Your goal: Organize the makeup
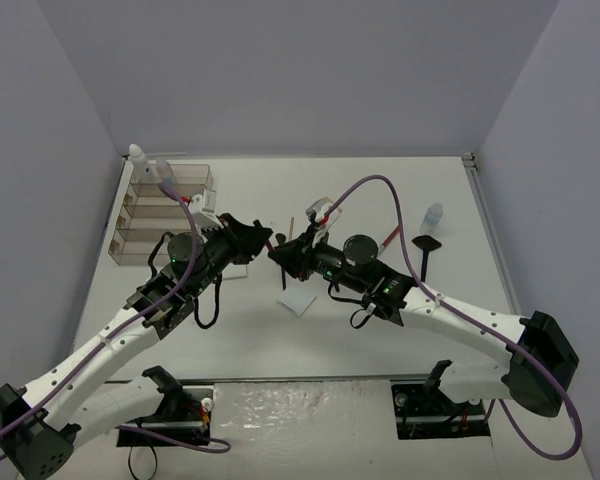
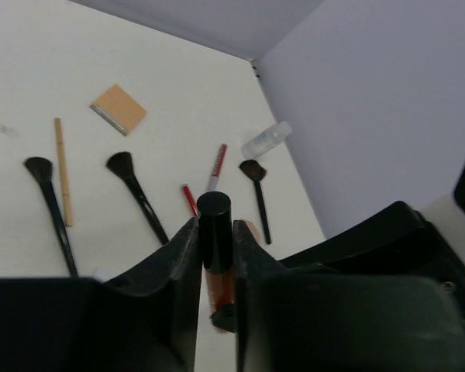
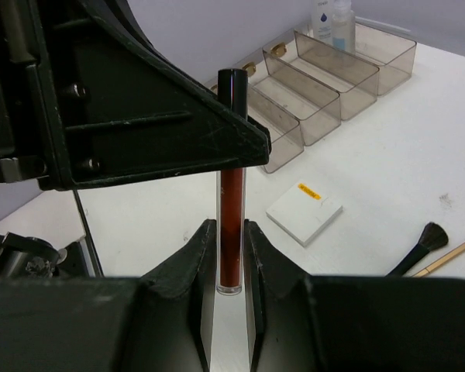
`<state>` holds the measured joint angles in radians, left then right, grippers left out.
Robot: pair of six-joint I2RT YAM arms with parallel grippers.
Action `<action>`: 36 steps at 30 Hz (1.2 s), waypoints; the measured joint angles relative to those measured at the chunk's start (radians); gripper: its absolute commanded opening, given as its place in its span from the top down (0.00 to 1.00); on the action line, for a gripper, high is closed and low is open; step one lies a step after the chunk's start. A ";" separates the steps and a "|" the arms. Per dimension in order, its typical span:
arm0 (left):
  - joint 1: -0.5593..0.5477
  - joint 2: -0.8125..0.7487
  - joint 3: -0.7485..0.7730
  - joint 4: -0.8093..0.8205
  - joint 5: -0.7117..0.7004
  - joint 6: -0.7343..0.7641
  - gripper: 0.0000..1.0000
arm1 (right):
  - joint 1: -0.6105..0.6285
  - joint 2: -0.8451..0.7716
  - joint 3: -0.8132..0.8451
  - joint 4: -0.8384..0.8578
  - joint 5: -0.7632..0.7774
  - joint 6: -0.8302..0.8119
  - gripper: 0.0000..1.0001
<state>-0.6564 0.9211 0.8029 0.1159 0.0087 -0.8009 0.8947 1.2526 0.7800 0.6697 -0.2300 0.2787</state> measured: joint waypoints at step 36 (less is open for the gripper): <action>0.806 0.820 0.217 0.385 -0.040 -0.264 1.00 | -0.012 -0.447 -0.201 -0.342 0.452 -0.187 0.00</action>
<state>0.1492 1.7406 1.0203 0.5012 -0.0311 -1.0649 0.8824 0.8053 0.5792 0.3282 0.2219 0.0921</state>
